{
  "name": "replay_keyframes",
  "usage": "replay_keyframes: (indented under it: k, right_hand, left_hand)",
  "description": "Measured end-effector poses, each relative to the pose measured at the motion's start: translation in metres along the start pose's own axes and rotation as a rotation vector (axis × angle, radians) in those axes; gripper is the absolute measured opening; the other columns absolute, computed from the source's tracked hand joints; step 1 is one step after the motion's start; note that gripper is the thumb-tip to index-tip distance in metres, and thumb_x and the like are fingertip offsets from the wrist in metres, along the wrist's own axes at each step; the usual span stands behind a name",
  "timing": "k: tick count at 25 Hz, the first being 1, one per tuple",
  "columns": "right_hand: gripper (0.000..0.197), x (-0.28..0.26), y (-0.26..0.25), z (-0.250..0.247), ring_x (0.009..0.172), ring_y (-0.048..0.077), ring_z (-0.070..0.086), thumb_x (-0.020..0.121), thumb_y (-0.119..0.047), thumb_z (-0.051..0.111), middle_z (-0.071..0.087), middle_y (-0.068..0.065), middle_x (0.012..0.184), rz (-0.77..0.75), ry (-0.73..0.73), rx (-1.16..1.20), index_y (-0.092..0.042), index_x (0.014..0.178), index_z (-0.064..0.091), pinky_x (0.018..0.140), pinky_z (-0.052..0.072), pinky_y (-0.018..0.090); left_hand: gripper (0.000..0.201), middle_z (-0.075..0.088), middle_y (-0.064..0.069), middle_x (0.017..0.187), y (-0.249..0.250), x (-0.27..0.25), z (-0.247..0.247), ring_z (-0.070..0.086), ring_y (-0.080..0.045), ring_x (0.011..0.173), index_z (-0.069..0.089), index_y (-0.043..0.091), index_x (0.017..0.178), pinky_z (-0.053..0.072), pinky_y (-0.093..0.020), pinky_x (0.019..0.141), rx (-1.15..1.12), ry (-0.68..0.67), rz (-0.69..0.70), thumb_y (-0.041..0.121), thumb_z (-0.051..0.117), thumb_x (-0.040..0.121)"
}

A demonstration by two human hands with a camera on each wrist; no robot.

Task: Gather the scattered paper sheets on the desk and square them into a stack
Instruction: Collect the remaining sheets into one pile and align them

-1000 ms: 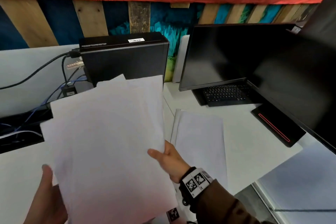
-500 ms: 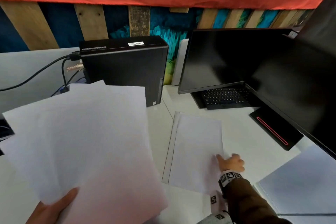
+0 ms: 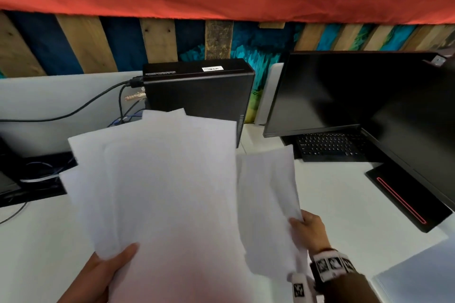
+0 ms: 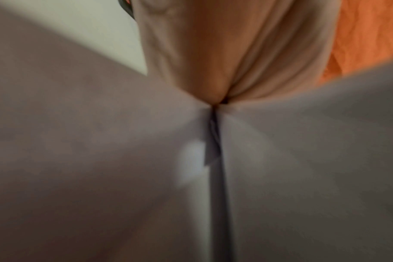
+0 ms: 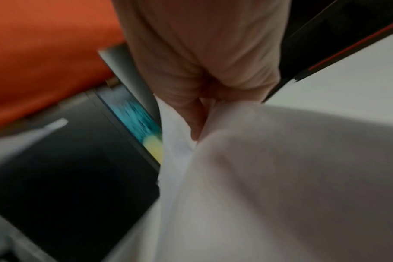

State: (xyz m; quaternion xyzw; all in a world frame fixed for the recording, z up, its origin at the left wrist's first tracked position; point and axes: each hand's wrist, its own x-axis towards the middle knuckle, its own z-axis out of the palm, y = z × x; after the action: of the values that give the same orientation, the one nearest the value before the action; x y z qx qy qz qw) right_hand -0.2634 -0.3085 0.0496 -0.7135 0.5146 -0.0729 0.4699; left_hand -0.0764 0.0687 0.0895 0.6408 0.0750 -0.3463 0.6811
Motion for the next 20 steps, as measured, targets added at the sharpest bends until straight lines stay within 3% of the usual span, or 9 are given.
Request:
replay_keyframes:
  k: [2, 4, 7, 10, 14, 15, 17, 18, 20]
  right_hand:
    - [0.024, -0.033, -0.022, 0.000, 0.067, 0.022, 0.061, 0.085, 0.005, 0.057, 0.071, 0.015, 0.071, -0.034, -0.147, 0.352, -0.006, 0.070, 0.071, 0.062, 0.048, 0.027]
    - [0.020, -0.061, -0.046, 0.006, 0.068, 0.025, 0.066, 0.087, 0.004, 0.056, 0.073, 0.021, 0.081, -0.058, -0.338, 0.516, -0.003, 0.081, 0.074, 0.061, 0.050, 0.030]
    - [0.021, -0.082, -0.077, 0.022, 0.074, 0.026, 0.071, 0.090, -0.001, 0.054, 0.076, 0.018, 0.092, -0.088, -0.507, 0.539, -0.006, 0.094, 0.074, 0.060, 0.053, 0.030]
    - [0.027, -0.083, -0.096, 0.033, 0.077, 0.022, 0.073, 0.094, -0.004, 0.047, 0.075, 0.019, 0.100, -0.076, -0.521, 0.490, -0.008, 0.099, 0.073, 0.059, 0.055, 0.031]
    - [0.053, -0.071, -0.105, 0.040, 0.085, 0.024, 0.066, 0.092, -0.054, 0.041, 0.070, 0.007, 0.101, 0.058, -0.609, 0.552, -0.015, 0.114, 0.068, 0.067, 0.050, 0.033]
    - [0.047, -0.071, -0.106, 0.045, 0.088, 0.024, 0.066, 0.091, -0.050, 0.047, 0.070, 0.005, 0.103, 0.023, -0.641, 0.510, -0.015, 0.116, 0.066, 0.070, 0.052, 0.034]
    - [0.022, -0.078, -0.114, 0.054, 0.096, 0.019, 0.071, 0.089, -0.016, 0.062, 0.076, 0.001, 0.104, -0.193, -0.576, 0.366, -0.019, 0.111, 0.066, 0.074, 0.056, 0.030]
    - [0.027, -0.086, -0.124, 0.056, 0.095, 0.013, 0.071, 0.085, -0.002, 0.063, 0.077, -0.001, 0.099, -0.311, -0.490, 0.328, -0.020, 0.105, 0.066, 0.074, 0.056, 0.023]
    - [0.032, -0.104, -0.154, 0.055, 0.085, -0.005, 0.068, 0.081, 0.008, 0.064, 0.074, -0.007, 0.094, -0.500, -0.339, 0.373, -0.017, 0.102, 0.064, 0.073, 0.053, 0.012]
  left_hand:
    - [0.022, 0.078, -0.002, 0.094, 0.008, 0.004, 0.015, 0.073, -0.019, 0.081, 0.064, 0.014, 0.104, 0.059, -0.029, 0.069, -0.037, -0.066, 0.042, 0.002, 0.054, 0.088]
    - [0.023, 0.075, -0.007, 0.106, 0.012, 0.013, 0.026, 0.071, -0.022, 0.093, 0.064, 0.011, 0.110, 0.057, -0.033, 0.079, -0.054, -0.094, 0.071, 0.008, 0.054, 0.089]
    - [0.030, 0.071, -0.016, 0.113, 0.019, 0.015, 0.044, 0.067, -0.034, 0.104, 0.062, 0.005, 0.118, 0.057, -0.039, 0.083, -0.074, -0.180, 0.058, 0.014, 0.054, 0.090]
    - [0.039, 0.070, -0.014, 0.117, 0.019, 0.015, 0.044, 0.065, -0.032, 0.109, 0.060, 0.008, 0.121, 0.055, -0.041, 0.089, -0.111, -0.218, 0.071, 0.025, 0.060, 0.086]
    - [0.076, 0.074, -0.005, 0.111, 0.012, 0.015, 0.029, 0.068, -0.027, 0.106, 0.063, 0.015, 0.117, 0.058, -0.032, 0.082, -0.085, -0.149, 0.199, 0.049, 0.084, 0.052]
    - [0.067, 0.075, -0.003, 0.107, 0.010, 0.012, 0.026, 0.068, -0.028, 0.105, 0.065, 0.016, 0.113, 0.058, -0.031, 0.080, -0.043, -0.097, 0.264, 0.046, 0.083, 0.055]
    - [0.040, 0.077, 0.003, 0.099, 0.018, 0.002, 0.025, 0.068, -0.029, 0.103, 0.068, 0.018, 0.105, 0.058, -0.032, 0.079, 0.041, 0.026, 0.396, 0.032, 0.072, 0.068]
    - [0.037, 0.078, 0.004, 0.097, 0.026, -0.003, 0.024, 0.069, -0.028, 0.102, 0.068, 0.018, 0.104, 0.057, -0.032, 0.080, 0.061, 0.071, 0.467, 0.028, 0.071, 0.068]
    - [0.048, 0.076, 0.001, 0.101, 0.050, -0.015, 0.019, 0.069, -0.022, 0.100, 0.063, 0.010, 0.113, 0.057, -0.029, 0.080, 0.027, 0.117, 0.642, 0.017, 0.078, 0.068]
